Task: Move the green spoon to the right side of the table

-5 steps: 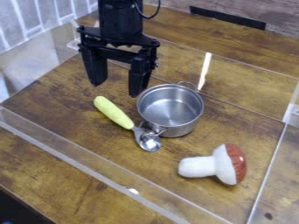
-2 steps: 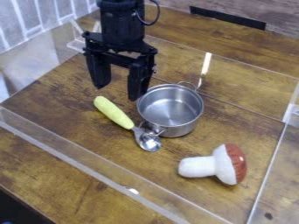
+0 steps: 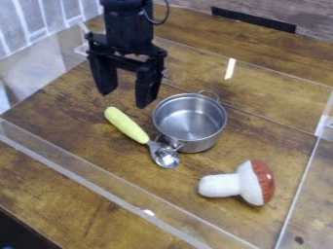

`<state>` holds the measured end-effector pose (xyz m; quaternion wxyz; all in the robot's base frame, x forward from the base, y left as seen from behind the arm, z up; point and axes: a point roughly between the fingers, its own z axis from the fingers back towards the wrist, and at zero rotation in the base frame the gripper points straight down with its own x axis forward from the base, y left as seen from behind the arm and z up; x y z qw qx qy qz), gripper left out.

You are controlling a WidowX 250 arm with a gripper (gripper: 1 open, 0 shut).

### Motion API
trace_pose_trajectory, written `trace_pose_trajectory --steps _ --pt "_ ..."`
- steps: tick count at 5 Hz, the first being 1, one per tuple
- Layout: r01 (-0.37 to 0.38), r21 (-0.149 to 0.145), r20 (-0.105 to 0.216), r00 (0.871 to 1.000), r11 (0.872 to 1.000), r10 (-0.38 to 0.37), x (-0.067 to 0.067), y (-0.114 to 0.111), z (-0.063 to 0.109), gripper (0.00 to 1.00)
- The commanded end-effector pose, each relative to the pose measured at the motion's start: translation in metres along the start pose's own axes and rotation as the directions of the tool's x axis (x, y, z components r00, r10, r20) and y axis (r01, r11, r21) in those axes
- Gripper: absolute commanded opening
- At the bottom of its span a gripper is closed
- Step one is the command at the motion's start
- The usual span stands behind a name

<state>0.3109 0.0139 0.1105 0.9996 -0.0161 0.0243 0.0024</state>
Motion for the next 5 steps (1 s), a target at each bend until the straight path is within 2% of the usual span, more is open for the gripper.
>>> trace_pose_trajectory --steps 1,2,3,5 --pt "-0.094 0.008 0.079 0.993 0.996 0.093 0.003 0.007 0.03 1.0" --pt "-0.157 0.006 0.084 0.984 0.988 0.156 0.01 0.01 0.036 1.0" --pt "-0.082 0.009 0.07 0.994 0.997 0.081 0.012 0.013 0.033 1.0" --pt "-0.165 -0.01 0.063 0.984 0.986 0.165 0.019 0.0 0.008 1.0"
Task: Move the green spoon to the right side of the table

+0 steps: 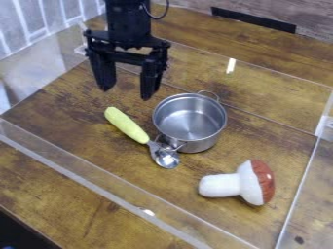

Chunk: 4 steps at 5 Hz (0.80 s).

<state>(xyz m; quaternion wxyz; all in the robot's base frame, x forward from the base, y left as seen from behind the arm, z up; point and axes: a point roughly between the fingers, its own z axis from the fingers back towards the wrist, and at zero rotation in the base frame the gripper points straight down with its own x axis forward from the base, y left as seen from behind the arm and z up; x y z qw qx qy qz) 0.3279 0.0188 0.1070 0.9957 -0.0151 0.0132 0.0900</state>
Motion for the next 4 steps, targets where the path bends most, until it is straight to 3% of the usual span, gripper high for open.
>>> trace_pose_trajectory --steps 1,4 --pt "-0.004 -0.006 0.036 0.999 1.0 0.005 0.002 -0.004 0.015 1.0" --pt "0.003 -0.011 0.038 0.999 1.0 -0.003 0.003 0.004 0.034 1.0"
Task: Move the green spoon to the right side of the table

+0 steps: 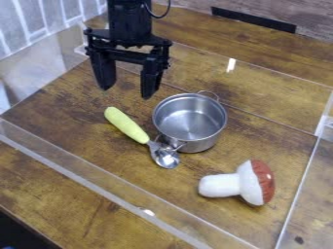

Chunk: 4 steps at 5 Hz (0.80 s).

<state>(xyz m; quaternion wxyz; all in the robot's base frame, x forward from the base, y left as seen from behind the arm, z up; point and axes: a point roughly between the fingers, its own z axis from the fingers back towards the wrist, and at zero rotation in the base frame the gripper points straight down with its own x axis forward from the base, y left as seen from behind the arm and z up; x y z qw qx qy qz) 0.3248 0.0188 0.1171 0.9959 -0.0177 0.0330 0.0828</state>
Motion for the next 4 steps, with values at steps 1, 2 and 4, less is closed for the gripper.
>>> trace_pose_trajectory --steps 1,2,4 --pt "-0.004 -0.008 0.07 0.998 1.0 0.004 0.003 0.014 0.029 1.0" --pt "0.021 -0.015 0.066 0.998 1.0 -0.02 -0.001 0.022 0.033 1.0" --pt "-0.034 -0.028 0.061 0.997 0.999 0.036 0.003 0.004 0.031 1.0"
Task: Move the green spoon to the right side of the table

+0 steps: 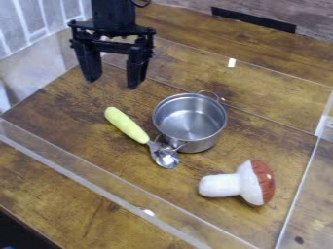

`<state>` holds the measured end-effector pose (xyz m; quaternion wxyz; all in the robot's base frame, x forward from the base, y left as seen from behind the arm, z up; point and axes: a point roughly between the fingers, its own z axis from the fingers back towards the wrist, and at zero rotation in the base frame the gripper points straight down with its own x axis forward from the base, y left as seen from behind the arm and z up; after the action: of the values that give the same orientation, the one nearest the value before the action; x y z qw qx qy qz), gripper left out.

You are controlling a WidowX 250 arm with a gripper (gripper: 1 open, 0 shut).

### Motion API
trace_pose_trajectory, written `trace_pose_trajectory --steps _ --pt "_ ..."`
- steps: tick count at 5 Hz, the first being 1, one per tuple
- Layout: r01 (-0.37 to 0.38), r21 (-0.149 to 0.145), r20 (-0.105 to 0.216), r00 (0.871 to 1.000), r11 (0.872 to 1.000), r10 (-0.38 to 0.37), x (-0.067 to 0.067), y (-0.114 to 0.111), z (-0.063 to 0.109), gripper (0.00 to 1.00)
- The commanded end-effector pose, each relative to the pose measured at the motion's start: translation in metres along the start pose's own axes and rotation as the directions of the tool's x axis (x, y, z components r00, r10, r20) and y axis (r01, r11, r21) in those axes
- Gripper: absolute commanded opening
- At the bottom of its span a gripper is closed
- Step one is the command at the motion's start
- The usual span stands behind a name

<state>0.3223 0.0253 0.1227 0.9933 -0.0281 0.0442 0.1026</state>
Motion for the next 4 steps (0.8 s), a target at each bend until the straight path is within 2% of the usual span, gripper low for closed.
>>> trace_pose_trajectory --steps 1,2,3,4 --pt "0.013 -0.016 0.08 0.997 1.0 -0.012 0.002 -0.007 0.018 1.0" --pt "0.035 -0.017 0.076 0.997 0.999 -0.034 -0.002 -0.005 0.01 1.0" --pt "0.128 -0.012 0.083 0.988 0.992 -0.127 -0.001 -0.007 0.007 1.0" --pt "0.148 -0.01 0.092 0.985 0.989 -0.147 0.004 -0.006 0.009 1.0"
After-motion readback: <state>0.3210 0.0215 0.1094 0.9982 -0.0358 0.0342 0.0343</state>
